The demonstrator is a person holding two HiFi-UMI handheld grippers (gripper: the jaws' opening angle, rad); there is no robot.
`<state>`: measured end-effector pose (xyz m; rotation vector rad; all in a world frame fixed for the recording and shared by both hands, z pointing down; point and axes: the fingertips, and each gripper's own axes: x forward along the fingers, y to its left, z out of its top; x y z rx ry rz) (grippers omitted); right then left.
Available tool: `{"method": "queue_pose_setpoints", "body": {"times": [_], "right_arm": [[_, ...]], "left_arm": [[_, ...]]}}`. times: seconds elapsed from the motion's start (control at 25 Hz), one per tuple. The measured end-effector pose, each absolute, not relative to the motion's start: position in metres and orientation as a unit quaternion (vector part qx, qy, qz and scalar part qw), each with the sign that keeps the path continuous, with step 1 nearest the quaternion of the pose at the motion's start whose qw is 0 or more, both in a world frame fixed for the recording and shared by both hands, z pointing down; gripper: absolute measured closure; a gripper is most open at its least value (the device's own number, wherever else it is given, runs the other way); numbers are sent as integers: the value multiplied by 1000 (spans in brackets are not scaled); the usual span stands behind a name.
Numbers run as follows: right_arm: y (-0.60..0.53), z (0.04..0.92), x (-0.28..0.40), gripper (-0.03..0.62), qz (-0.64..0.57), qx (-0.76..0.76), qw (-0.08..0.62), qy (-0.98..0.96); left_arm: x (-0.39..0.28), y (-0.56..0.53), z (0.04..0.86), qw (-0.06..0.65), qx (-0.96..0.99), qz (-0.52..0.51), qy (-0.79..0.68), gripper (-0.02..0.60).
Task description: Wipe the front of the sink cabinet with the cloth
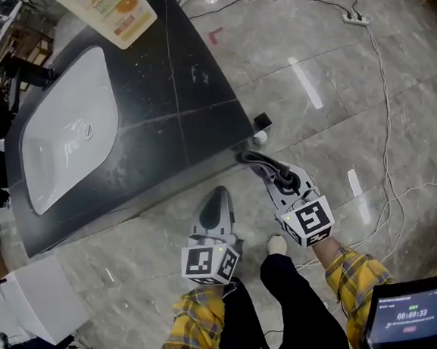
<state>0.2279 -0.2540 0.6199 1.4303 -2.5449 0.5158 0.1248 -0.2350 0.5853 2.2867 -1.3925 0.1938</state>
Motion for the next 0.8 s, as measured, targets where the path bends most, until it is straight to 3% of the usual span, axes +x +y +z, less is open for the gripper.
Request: {"method": "queue_pose_setpoints", "body": {"times": [0.36,0.8], "right_arm": [[-219,616,199,550,188,453,97,-866],[-197,614,93,551,191,411,110,-884]], "left_arm": [[116,-224,574,231,829,61,-506,575],[3,-197,566,230,799,50,-553,575]]}}
